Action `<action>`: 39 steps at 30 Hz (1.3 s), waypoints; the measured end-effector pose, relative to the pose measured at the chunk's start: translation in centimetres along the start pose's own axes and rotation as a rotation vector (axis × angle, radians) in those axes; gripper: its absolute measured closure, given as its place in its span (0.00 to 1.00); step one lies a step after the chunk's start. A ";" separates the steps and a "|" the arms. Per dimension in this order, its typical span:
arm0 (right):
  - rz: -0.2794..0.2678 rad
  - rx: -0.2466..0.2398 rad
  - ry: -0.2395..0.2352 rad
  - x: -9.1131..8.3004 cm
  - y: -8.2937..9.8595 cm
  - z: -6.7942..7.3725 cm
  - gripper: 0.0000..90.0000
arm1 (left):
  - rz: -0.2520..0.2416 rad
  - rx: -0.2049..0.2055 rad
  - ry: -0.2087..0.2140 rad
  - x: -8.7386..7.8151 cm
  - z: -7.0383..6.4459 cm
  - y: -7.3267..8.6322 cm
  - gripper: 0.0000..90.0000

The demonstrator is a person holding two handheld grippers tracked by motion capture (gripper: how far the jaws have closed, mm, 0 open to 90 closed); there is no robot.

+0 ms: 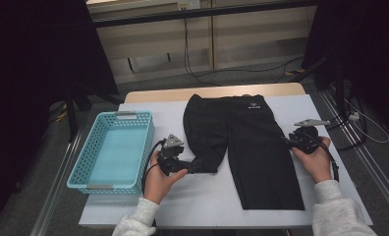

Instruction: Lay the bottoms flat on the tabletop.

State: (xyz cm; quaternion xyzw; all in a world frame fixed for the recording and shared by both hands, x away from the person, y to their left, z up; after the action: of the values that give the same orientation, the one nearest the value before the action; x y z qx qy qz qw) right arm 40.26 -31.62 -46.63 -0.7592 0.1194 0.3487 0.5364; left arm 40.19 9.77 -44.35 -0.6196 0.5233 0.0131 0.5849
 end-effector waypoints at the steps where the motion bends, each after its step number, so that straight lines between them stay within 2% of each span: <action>1: 0.001 -0.004 -0.007 -0.4 0.1 0.3 0.64 | 0.000 0.003 -0.002 0.0 0.0 0.0 0.14; 3: -0.001 -0.006 -0.027 -1.0 0.2 0.7 0.62 | -0.003 -0.010 -0.013 0.1 -0.2 0.1 0.14; 4: -0.005 -0.011 -0.028 -1.4 0.3 1.0 0.62 | 0.002 -0.008 0.001 0.1 -0.2 0.0 0.14; 6: 0.002 -0.015 -0.040 -2.0 0.7 1.5 0.62 | 0.001 0.005 0.000 0.0 -0.2 -0.1 0.14; 12: 0.016 -0.016 -0.083 -3.3 2.2 2.6 0.60 | -0.007 0.008 -0.003 -0.1 -0.2 -0.2 0.14; 18: 0.052 -0.027 -0.103 -4.0 3.5 3.1 0.70 | -0.008 0.016 -0.005 -0.2 -0.2 -0.3 0.14; 20: 0.053 -0.032 -0.117 -4.2 3.6 3.1 0.82 | -0.009 0.015 -0.008 -0.3 -0.1 -0.3 0.14; 24: 0.049 -0.033 -0.151 -4.3 3.7 3.3 0.99 | -0.009 0.010 -0.008 -0.1 -0.2 -0.2 0.14; 37: 0.047 -0.002 -0.196 -5.5 4.8 2.3 1.00 | -0.015 0.013 -0.004 -0.3 -0.3 -0.3 0.14; 39: 0.051 -0.008 -0.199 -5.7 5.0 2.3 1.00 | -0.011 0.016 0.000 -0.4 -0.3 -0.4 0.14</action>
State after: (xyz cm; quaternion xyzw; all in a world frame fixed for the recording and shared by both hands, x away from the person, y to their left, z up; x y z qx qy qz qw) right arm 32.39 -32.67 -46.94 -0.7198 0.0835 0.4365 0.5332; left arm 40.09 9.69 -43.76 -0.6179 0.5199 0.0056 0.5898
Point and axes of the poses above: each handheld gripper's, and its own axes: x roughly forward along the jaws, y roughly out of its underside, z roughly to its left, the point moved 2 cm from there along x, roughly forward along the jaws, and after that the axes turned 15 degrees about -x, right-handed, at the moved point
